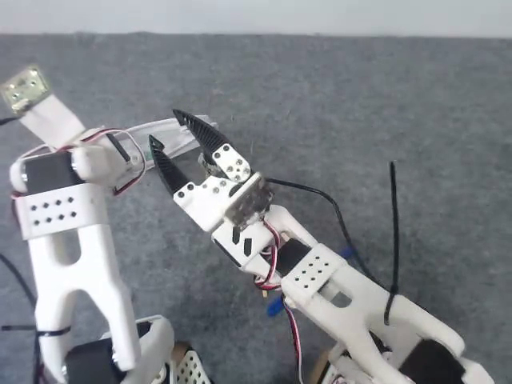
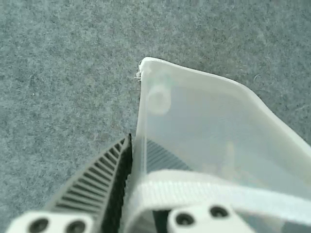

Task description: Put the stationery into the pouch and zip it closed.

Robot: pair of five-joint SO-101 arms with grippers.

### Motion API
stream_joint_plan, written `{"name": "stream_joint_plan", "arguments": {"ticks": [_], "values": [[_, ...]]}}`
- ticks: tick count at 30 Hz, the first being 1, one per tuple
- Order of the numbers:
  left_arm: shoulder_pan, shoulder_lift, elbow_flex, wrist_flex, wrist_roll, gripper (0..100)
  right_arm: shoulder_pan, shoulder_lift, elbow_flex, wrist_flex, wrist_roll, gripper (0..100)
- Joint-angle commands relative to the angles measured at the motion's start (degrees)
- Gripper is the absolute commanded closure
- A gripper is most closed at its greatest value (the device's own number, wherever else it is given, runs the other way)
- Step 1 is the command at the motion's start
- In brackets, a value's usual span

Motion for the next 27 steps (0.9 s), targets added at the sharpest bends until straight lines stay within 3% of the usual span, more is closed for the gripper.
{"name": "stream_joint_plan", "arguments": {"ticks": [1,12,18,23,27], "values": [[-0.7,0.97,0.31,-0.88,0.35,99,0.04,-4.26,-3.08,3.82,-2.99,85.4],[-0.79,0.97,0.31,-0.97,0.26,99,2.33,-4.79,-9.58,16.31,-3.16,85.7],[-0.79,0.97,0.31,-0.97,0.26,99,6.81,-8.31,-15.82,31.96,-3.69,85.7],[-0.79,0.97,0.31,-0.97,0.26,99,9.27,-17.01,-16.44,46.11,-9.93,85.7],[-0.79,0.97,0.31,-0.97,0.26,99,10.86,-22.02,-16.44,55.69,-10.64,85.5]]}}
